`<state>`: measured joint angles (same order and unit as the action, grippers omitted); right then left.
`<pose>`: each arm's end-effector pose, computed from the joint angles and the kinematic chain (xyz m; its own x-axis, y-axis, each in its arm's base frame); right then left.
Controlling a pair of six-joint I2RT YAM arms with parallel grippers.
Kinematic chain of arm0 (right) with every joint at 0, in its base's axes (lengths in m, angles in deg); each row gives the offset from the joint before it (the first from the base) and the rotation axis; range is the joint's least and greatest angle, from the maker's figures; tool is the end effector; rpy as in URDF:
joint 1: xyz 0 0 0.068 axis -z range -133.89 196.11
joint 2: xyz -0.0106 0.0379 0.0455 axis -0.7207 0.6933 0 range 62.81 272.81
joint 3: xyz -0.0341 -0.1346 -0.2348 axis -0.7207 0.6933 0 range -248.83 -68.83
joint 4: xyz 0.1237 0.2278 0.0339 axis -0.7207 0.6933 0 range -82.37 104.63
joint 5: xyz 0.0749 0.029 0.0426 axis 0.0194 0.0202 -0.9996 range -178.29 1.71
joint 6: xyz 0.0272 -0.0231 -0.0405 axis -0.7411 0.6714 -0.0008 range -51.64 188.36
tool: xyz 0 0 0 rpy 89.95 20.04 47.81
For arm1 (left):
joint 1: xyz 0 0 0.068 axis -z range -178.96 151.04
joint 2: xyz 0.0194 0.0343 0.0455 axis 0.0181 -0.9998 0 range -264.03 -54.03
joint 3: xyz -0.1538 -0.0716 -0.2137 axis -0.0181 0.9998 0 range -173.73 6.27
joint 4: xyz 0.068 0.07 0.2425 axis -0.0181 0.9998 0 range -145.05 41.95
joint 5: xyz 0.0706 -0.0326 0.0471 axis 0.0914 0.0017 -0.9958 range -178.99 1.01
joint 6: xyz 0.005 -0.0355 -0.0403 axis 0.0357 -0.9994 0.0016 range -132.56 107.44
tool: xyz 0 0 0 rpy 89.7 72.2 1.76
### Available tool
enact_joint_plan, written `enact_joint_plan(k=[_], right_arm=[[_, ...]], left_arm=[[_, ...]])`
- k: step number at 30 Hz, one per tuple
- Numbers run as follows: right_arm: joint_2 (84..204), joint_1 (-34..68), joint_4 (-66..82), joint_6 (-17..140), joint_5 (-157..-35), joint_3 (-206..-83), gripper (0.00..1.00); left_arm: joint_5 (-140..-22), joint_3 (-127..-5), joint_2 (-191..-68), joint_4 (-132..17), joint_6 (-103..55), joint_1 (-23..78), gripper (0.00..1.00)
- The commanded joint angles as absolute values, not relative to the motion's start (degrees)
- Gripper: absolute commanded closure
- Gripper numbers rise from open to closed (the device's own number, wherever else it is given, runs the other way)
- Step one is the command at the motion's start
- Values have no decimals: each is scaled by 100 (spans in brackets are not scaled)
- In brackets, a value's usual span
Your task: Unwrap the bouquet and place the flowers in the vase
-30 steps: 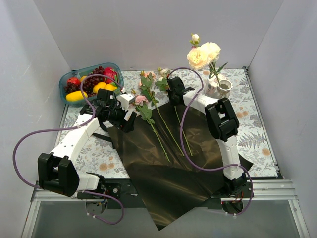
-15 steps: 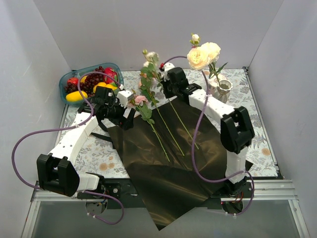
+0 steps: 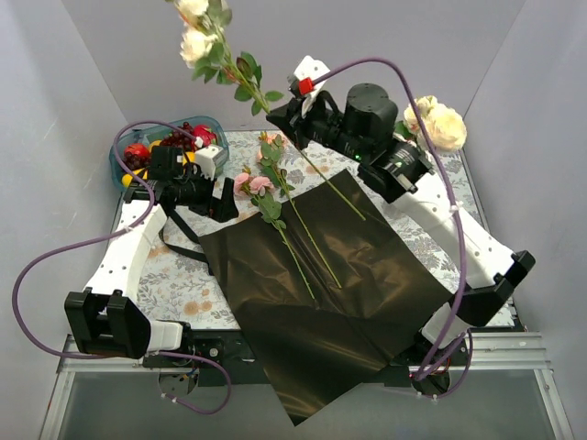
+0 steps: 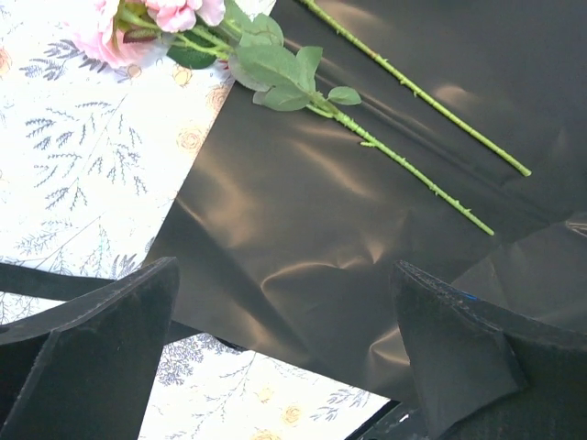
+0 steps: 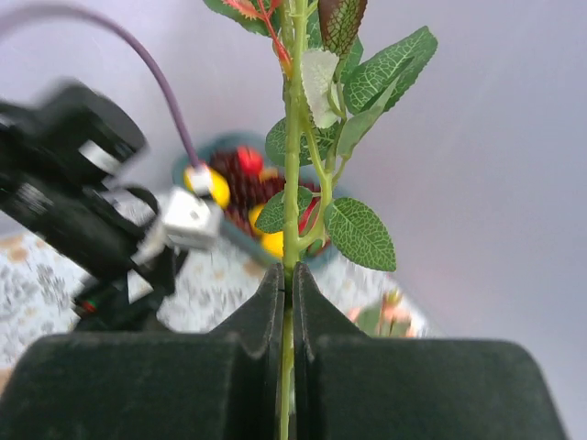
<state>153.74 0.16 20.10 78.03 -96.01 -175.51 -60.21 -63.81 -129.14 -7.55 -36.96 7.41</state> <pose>0.2419 0.2571 0.5079 0.1745 -0.0591 -0.9829 -0.7874 0.5910 -0.1753 0.2619 -0.0464 0.3234 -0.8788 -0.2662 -0.3961 0.0277 0.8001 -0.5993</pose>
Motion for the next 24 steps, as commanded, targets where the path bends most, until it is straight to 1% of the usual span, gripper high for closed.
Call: enact_joint_plan(k=[1,5,9,14,21,24], right_arm=[[14999,-135,2055,8189,-9883,-18815,99],[15035,-135,2345,8172,-10050,-19547,99],[14667,-135,1960,8101,-10016,-19504,99],[14042,-135,1063,8268,-9217,-19127,99],[13621,-135,816,8611,-8224,-19206,99],[13182,-135,167,8725,-7846,-18733,99]], left_arm=[[-5656,-6738,-12987,-522,-3778,728,2],[-5638,-6729,-13023,-504,-3761,728,2],[-5620,-6756,-13067,-504,-3752,728,2],[-5612,-6817,-13137,-469,-3734,728,2],[-5638,-6870,-13172,-460,-3664,728,2],[-5612,-6870,-13172,-452,-3637,728,2]])
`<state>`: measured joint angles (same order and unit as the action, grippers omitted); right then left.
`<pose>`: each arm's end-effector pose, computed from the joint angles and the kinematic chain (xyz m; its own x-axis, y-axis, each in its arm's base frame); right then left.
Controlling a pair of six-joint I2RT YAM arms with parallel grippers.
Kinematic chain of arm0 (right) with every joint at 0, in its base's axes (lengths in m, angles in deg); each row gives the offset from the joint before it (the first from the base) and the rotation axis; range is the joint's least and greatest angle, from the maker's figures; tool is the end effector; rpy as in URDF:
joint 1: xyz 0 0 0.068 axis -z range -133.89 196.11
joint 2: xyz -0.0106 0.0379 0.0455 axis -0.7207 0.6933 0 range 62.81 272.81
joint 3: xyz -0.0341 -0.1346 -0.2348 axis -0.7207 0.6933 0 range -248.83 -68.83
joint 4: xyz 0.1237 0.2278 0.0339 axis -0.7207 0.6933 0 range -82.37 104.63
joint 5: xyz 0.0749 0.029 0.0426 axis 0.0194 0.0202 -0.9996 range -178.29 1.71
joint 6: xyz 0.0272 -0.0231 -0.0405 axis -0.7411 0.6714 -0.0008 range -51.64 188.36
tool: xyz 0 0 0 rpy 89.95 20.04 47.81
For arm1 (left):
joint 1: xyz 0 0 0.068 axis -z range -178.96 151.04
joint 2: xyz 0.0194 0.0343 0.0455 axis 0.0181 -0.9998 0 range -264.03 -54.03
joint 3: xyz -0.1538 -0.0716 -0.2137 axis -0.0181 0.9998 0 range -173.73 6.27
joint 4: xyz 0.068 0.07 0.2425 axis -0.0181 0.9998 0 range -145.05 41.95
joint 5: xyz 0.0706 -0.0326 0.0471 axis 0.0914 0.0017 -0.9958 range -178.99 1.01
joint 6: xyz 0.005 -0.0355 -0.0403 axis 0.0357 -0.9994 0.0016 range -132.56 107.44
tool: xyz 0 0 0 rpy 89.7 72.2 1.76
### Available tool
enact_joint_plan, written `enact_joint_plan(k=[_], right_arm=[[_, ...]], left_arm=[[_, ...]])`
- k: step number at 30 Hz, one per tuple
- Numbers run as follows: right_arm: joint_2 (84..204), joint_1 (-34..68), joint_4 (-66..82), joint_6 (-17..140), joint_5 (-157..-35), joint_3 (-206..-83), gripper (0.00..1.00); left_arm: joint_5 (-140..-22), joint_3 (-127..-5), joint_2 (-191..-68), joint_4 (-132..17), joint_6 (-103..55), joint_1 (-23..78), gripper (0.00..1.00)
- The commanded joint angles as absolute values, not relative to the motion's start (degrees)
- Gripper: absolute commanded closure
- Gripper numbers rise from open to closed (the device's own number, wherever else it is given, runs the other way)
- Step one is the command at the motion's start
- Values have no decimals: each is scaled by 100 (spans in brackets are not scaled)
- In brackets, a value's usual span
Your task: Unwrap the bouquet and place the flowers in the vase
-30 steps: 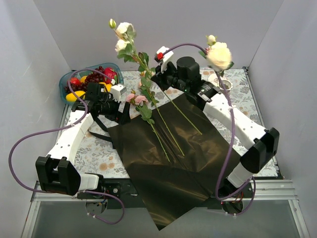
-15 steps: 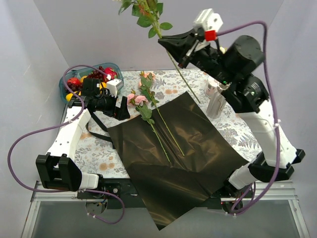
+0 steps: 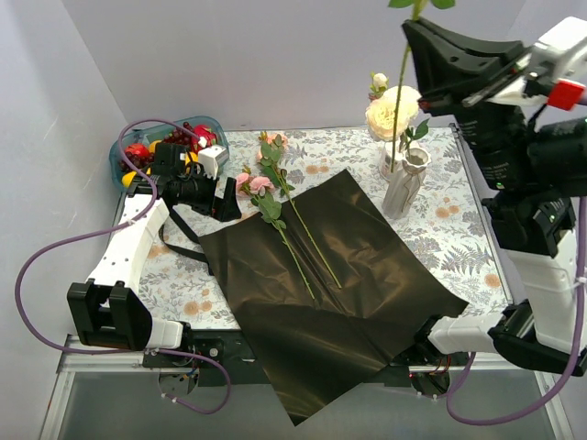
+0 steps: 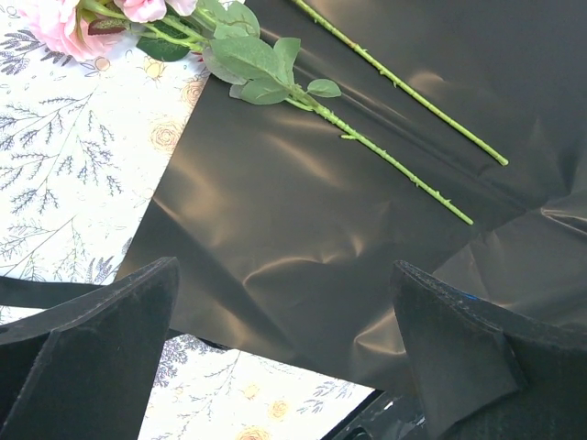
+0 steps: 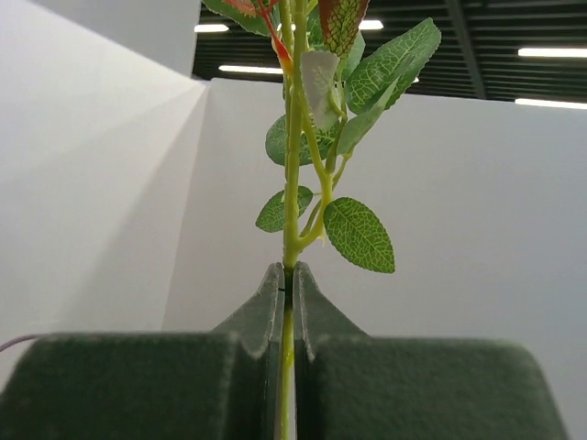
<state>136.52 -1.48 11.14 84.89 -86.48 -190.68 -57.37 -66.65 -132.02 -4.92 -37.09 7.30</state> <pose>0.0971 0.1047 0.6663 0.6599 0.3007 -0.6886 -0.5582 0.8097 -0.1814 0.2702 -0.0484 0.3242 -0.9046 -0.2564 -0.3404 0.0161 0.7776 -0.6286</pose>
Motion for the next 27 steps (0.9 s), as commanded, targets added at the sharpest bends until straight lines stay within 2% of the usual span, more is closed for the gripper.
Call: enact_joint_plan(k=[1,7,11,18,21,27], right_arm=[[13076,-135,9,8743,-7766,-18444,99],[12969,-135,-247,9023,-6775,-18556,99],[12609,-135,-1652,9954,-6377,-17108,99],[13039,-74,-2663,11300,-5779,-16526,99],[13171,251,-2753,11222,-5770,-16499,99],[13391,1638,-2269,9913,-6174,-16534,99]], left_arm=[[-5594,-6870,-13172,-443,-3620,728,2],[-5322,-7010,-13163,-311,-3567,728,2],[-5260,-6984,-13137,-390,-3594,728,2],[-5313,-6844,-13181,-460,-3532,728,2],[-5295,-6835,-13225,-487,-3523,728,2],[-5295,-6800,-13313,-566,-3471,728,2]])
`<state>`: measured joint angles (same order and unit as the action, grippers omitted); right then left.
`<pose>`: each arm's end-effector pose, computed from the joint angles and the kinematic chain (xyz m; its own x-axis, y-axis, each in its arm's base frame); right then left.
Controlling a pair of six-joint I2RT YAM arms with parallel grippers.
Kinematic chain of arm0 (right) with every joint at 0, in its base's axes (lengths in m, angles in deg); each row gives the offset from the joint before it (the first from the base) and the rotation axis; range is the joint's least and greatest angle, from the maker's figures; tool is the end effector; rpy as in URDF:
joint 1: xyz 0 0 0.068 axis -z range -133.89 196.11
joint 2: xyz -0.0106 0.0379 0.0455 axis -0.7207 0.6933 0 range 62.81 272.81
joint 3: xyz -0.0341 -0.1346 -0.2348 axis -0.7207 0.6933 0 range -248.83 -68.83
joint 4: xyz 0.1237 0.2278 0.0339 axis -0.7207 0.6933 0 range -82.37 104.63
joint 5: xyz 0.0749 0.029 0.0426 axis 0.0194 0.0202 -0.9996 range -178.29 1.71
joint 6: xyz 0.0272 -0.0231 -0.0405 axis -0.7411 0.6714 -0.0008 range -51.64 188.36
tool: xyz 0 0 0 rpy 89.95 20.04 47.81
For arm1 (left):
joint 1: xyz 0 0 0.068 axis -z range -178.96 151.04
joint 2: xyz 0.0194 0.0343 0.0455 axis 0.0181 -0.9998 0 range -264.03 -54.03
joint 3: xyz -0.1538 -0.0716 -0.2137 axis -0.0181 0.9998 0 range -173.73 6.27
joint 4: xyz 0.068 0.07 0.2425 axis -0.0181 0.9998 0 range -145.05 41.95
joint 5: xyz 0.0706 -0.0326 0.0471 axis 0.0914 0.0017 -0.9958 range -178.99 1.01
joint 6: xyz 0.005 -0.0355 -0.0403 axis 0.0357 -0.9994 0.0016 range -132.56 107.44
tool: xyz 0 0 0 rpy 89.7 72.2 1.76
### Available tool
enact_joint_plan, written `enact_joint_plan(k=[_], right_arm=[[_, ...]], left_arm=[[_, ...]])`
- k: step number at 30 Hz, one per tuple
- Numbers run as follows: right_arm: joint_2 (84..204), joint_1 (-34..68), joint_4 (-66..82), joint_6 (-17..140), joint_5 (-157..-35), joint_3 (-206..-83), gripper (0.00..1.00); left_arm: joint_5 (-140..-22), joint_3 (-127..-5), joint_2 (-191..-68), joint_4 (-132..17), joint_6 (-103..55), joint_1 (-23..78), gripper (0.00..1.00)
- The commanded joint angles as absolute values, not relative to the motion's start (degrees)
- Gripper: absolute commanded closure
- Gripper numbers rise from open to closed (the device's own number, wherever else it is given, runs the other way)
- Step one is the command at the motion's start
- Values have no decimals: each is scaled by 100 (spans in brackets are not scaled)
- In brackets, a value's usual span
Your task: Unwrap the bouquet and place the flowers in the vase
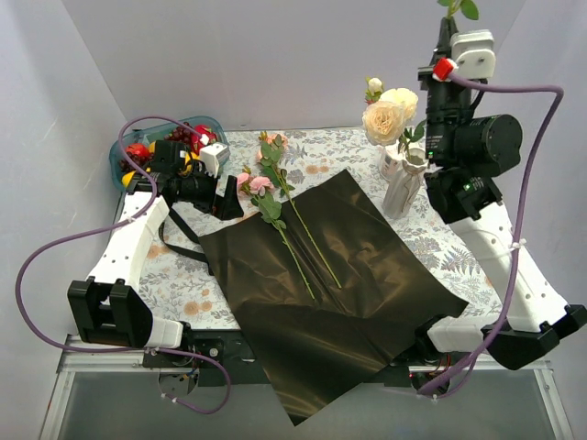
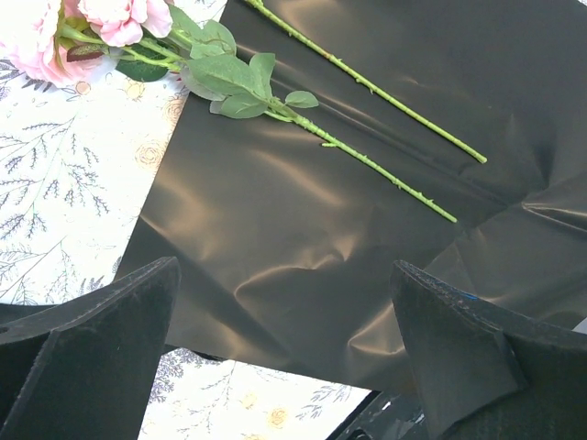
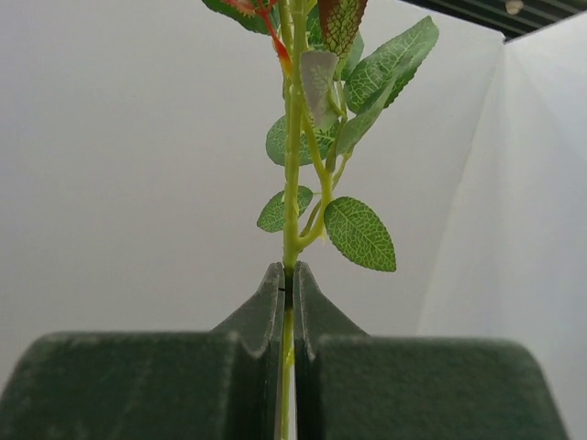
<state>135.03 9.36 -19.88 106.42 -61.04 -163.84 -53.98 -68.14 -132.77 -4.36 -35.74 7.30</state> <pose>0.1776 0.1124 0.5963 0.6688 -0.1846 -0.7201 0.1457 0.9824 -0.1166 0.2725 -0.0504 0.3292 -0.9126 -0.2242 -0.3419 0.0620 0.7507 -0.6578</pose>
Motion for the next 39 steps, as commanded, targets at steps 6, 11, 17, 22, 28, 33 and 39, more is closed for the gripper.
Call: enact_joint_plan(k=[6,11,17,22,28,33,39], right_arm=[[13540,2167,-2663,9307,-6402,-16183,99],[13558,2431,-3208,9024,-6561,-15683,99],[13549,2581,-4298,9156,-6605,-15040,99],[13698,2871,-4457,8937,-6754,-14952,99],[13743,3169,-4554,8585,-6869,-14733,99],[13690,3196,-4545,8357,-6860,-14434,99],[13690,3179,-4283,8128,-6685,-14170,99]], left_arm=[[-5374,-6747,-13374,-618,-3339,728,2],[-5445,-6685,-13436,-654,-3225,719,2],[-5243,-6905,-13804,-479,-3101,710,2],[-5049,-7230,-14130,-372,-3075,658,2],[-5005,-7178,-14157,-425,-3014,649,2],[-5014,-7248,-14183,-381,-2987,631,2],[-5040,-7292,-14148,-355,-3005,631,2]])
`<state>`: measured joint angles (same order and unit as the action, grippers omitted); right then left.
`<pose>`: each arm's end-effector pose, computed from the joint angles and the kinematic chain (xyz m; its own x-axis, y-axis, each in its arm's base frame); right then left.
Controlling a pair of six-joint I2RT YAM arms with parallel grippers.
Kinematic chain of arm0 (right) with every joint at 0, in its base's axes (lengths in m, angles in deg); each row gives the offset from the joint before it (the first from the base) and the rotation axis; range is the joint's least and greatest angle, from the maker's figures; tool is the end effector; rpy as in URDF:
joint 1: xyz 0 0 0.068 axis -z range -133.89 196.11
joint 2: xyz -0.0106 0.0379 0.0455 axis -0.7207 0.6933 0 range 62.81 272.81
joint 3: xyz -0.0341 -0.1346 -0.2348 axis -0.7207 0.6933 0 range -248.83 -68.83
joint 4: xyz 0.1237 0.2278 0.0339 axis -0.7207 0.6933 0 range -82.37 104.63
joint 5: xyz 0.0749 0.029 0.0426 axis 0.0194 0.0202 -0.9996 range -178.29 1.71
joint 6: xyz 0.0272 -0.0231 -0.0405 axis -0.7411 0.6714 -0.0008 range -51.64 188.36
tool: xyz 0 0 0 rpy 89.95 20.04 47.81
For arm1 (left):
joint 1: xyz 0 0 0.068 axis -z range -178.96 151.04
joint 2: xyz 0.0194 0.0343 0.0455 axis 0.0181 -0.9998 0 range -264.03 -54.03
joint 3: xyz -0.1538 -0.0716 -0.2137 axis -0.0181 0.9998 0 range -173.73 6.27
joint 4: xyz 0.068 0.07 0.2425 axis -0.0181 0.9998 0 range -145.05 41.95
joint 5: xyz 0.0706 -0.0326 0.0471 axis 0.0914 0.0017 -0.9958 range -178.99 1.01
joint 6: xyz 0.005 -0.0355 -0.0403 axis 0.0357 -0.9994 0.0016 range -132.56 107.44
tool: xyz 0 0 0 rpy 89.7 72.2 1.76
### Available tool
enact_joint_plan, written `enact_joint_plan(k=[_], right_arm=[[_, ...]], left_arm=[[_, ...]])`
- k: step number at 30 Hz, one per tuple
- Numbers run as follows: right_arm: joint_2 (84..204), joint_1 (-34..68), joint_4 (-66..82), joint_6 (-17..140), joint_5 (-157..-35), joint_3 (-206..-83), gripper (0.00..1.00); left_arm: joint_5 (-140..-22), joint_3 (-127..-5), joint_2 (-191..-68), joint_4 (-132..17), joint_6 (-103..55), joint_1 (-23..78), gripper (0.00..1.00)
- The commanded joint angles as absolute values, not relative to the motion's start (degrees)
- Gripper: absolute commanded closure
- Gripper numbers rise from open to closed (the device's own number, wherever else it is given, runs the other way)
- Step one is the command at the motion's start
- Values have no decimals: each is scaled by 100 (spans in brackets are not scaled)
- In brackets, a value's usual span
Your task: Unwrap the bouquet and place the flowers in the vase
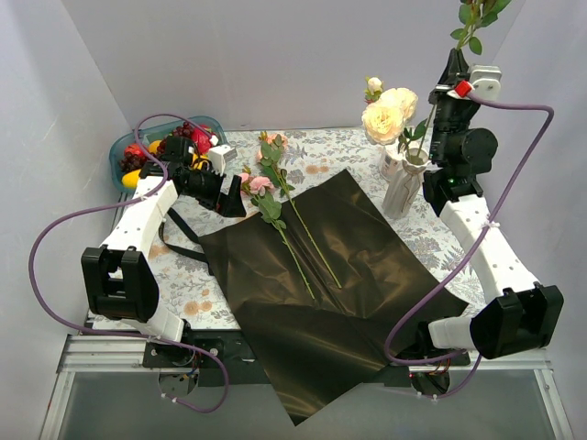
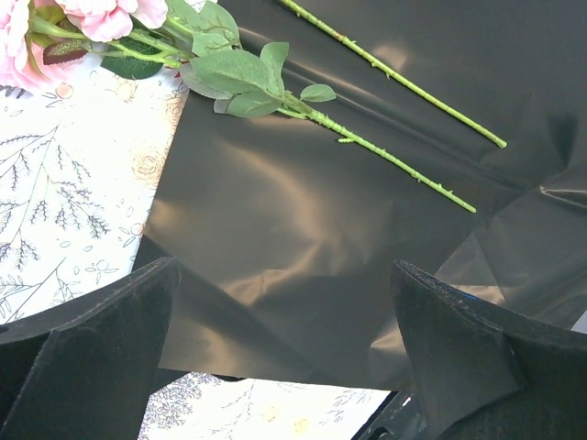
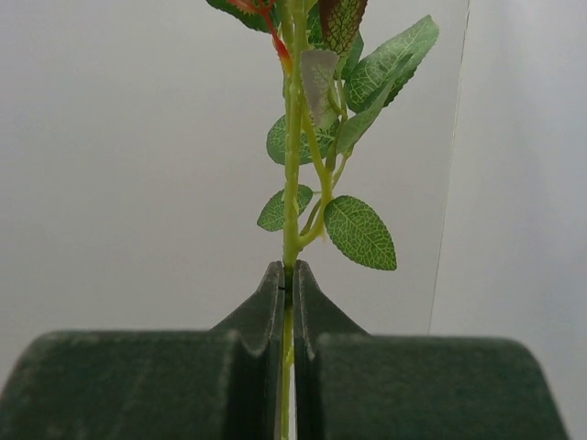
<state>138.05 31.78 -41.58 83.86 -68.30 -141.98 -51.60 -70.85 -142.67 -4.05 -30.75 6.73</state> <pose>0.2674 0.0558 0.4985 0.6860 -0.0840 -0.7227 0.1827 0.9814 0.0594 0.3092 -0.0525 0.2965 -0.9503 -0.1546 -0.2701 0.0641 0.7522 -0.6558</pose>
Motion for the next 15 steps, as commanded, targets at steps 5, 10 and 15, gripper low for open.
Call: enact_joint_plan(k=[5,10,15], right_arm=[[13742,3179,-3388,8066,-6351,-14362,98],[13918,3179,-2165,7873,-6105,-15021,52],[13927,3179,-1261,7829,-5928,-15364,31]], left_arm=[[-5110,-7318,-14095,-329,-3022,623,2],[-5119,-7450,-14157,-241,-3040,623,2],[-5093,-7441,-13981,-293,-3127,623,2]])
